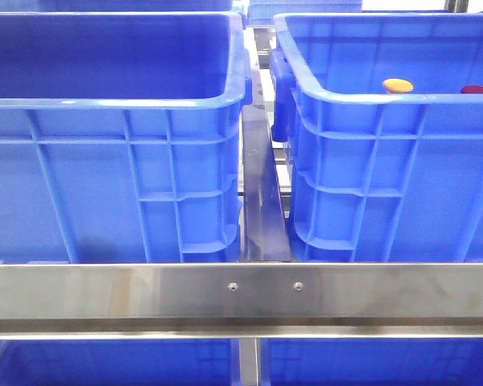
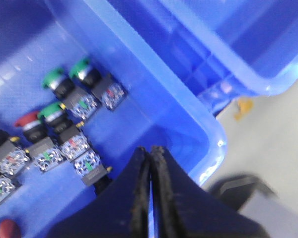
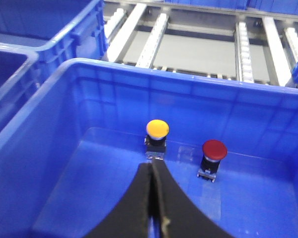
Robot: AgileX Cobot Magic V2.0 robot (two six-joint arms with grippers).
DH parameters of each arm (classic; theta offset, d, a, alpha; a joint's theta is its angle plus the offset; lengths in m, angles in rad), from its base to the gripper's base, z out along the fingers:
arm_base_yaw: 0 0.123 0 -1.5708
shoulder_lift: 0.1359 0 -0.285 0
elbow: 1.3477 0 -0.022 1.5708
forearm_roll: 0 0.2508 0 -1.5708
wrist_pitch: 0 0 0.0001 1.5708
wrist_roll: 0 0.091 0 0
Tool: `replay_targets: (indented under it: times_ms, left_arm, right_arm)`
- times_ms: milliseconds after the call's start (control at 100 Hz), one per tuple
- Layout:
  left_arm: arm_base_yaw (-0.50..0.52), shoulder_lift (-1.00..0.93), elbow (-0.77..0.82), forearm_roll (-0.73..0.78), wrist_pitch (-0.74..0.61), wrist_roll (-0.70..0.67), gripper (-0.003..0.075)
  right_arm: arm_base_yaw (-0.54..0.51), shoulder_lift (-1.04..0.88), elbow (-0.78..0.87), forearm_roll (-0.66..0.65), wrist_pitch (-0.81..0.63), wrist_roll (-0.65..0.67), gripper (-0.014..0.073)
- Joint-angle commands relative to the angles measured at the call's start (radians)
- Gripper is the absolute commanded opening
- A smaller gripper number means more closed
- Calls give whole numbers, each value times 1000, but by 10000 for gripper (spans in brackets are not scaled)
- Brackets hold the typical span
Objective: Pick red and yellow buttons and place in box
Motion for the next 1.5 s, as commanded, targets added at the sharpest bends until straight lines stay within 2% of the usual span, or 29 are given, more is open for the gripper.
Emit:
replay_targets:
  times_ms: [0, 400, 700, 860, 1430, 1490]
  left_arm:
    - [0, -91, 44, -9, -120, -16, -19]
    - [0, -441, 509, -9, -471, -16, -19]
    - [0, -667, 785, -16, -631, -16, -19]
    - [0, -725, 824, -16, -644, -16, -19]
    - [0, -722, 828, -16, -646, -16, -19]
    - [8, -722, 830, -2, -663, -47, -19]
  right_arm:
    - [-8, -110, 43, 16, -34, 1, -59]
    - [-8, -460, 291, 17, -29, 1, -59]
    - [-8, -498, 332, 17, -18, 1, -59]
    - [-8, -498, 332, 17, -4, 1, -59]
    - [-8, -498, 332, 17, -3, 1, -59]
    - [-8, -498, 332, 17, -3, 1, -59]
